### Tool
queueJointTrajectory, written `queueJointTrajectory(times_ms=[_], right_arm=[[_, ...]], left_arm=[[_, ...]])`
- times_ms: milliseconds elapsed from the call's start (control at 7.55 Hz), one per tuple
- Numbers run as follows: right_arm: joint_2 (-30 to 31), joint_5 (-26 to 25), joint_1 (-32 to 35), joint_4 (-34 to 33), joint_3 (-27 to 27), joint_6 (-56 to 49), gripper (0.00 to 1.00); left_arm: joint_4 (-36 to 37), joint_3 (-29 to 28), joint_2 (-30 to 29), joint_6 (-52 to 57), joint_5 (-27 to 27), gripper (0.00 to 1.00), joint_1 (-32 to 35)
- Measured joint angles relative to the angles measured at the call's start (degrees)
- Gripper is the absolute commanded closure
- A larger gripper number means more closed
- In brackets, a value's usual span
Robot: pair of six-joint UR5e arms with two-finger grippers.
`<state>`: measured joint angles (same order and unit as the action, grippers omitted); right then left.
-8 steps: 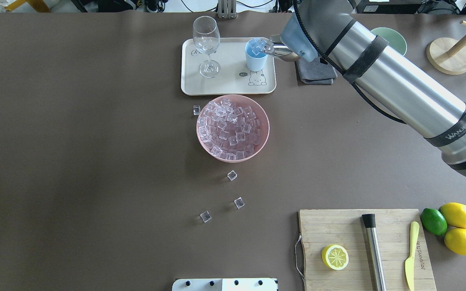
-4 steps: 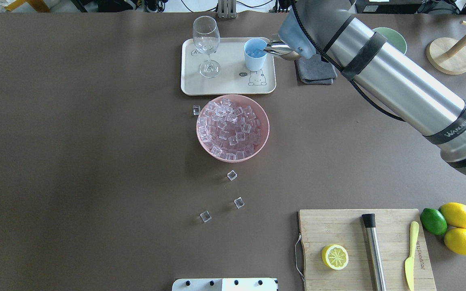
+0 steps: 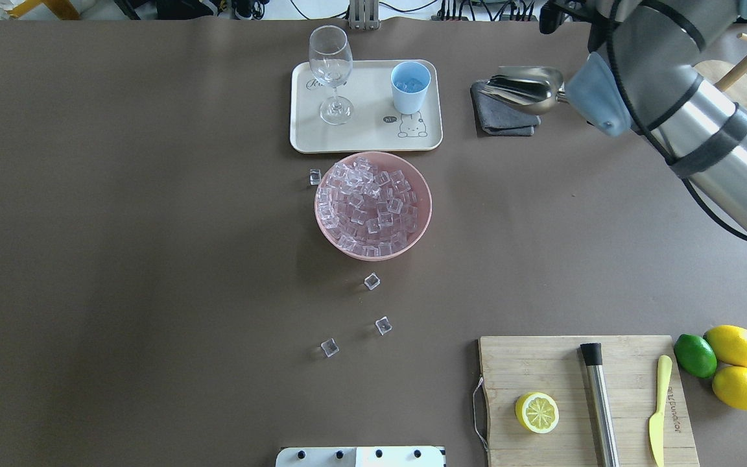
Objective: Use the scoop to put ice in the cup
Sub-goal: 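Carry the empty scoop back and set it down near the table edge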
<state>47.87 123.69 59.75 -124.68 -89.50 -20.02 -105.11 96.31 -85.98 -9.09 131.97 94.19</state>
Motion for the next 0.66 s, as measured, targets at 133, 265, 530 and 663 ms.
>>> queueJointTrajectory(times_ms=[133, 265, 530, 663], right_arm=[[5.9, 0.7, 1.3, 0.2, -6.1, 1.6, 1.0], [11.8, 1.0, 2.6, 1.5, -11.3, 5.4, 1.0], [23.6, 2.7, 4.6, 6.8, -17.6, 19.5, 1.0], [28.7, 3.5, 5.7, 10.5, -18.6, 24.9, 1.0]], left_arm=[[0.0, 0.0, -0.3, 0.0, 0.0, 0.0, -0.3], [0.0, 0.0, -0.5, 0.0, 0.0, 0.0, -0.7], [0.0, -0.1, -0.6, 0.0, 0.0, 0.0, -1.0], [0.0, 0.0, -0.7, 0.0, 0.1, 0.0, -1.0]])
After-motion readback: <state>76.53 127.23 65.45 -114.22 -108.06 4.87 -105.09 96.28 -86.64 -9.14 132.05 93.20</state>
